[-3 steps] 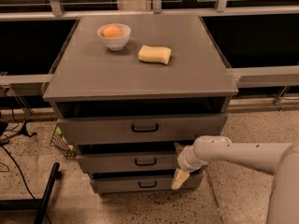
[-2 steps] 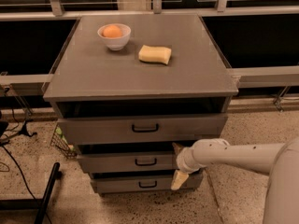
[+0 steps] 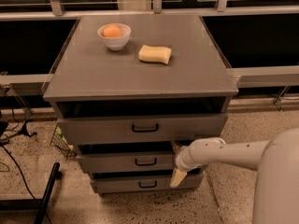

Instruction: Open middle drawer

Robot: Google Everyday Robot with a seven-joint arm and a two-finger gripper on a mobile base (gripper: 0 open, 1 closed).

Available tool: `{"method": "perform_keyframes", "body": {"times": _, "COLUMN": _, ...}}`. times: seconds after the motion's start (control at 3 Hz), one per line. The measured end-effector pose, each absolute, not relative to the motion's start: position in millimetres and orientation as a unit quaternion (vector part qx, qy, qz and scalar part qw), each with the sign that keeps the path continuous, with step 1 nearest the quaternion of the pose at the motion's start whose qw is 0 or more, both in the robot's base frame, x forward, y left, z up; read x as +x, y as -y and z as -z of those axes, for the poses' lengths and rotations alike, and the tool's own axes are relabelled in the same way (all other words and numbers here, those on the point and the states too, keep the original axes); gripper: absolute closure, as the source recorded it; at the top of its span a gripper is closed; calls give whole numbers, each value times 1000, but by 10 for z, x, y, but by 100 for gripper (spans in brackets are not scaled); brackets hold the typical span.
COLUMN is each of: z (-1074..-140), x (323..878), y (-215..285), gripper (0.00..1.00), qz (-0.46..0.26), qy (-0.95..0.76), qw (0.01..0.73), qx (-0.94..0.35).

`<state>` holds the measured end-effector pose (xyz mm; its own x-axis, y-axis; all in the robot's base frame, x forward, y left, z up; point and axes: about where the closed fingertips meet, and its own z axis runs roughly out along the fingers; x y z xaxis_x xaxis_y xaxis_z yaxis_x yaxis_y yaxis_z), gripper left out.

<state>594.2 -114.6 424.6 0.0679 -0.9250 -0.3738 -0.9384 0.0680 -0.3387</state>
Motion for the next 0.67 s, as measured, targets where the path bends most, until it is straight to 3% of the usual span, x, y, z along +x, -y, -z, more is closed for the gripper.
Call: {"method": "perform_keyframes", "body": {"times": 0.67, "z": -4056, "x": 6100, "y": 1135, "gripper": 0, "qz": -16, "qy": -688, "qw": 244, "qx": -683}}
